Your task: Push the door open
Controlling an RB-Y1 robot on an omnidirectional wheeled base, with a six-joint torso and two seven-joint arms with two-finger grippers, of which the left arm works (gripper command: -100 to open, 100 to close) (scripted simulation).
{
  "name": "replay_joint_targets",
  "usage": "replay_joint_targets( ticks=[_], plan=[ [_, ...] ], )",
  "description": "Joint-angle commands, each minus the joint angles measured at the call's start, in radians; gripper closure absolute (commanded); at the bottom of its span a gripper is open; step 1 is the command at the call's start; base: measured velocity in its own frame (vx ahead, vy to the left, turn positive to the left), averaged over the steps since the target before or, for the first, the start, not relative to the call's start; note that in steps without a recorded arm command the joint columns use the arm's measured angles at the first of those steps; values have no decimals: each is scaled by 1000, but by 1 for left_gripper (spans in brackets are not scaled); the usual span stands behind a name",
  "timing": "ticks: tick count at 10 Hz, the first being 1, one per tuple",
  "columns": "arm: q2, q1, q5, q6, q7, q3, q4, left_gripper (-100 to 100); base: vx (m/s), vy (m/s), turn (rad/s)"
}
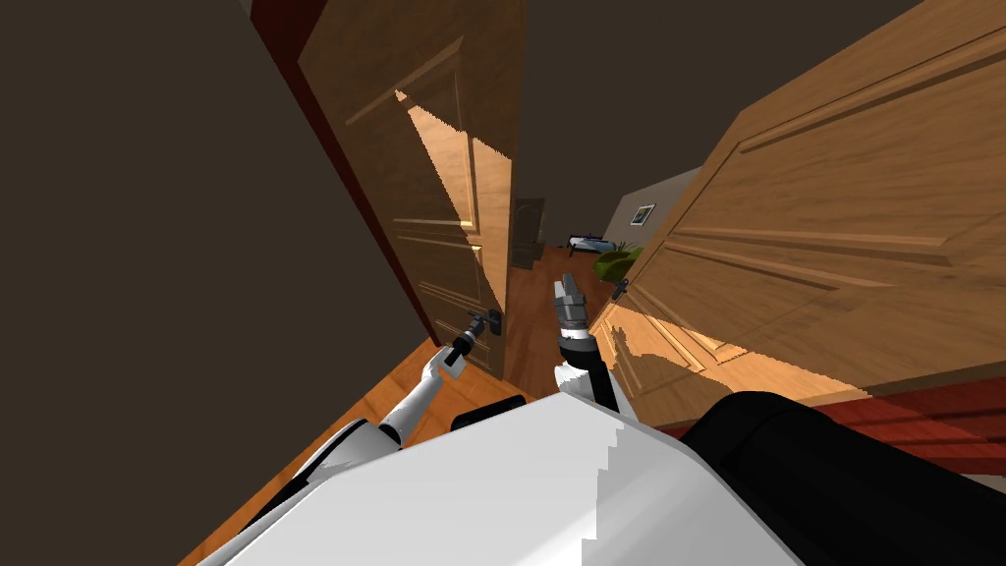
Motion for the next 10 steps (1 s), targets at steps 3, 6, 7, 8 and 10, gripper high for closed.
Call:
replay_joint_targets(
  ticks=[3, 6, 7, 8, 10],
  plan=[
    [1, 3, -3, 3, -7, 20, 0, 100, 59, -90, 42],
    [1, 7, -7, 8, -18, 48, 1, 100, 106, -148, 58],
    [1, 8, -8, 9, -21, 55, 1, 100, 132, -175, 74],
    [0, 10, -11, 11, -26, 70, 1, 100, 144, -195, 90],
    [0, 12, -12, 12, -29, 78, 1, 100, 103, -121, 40]
  ],
)
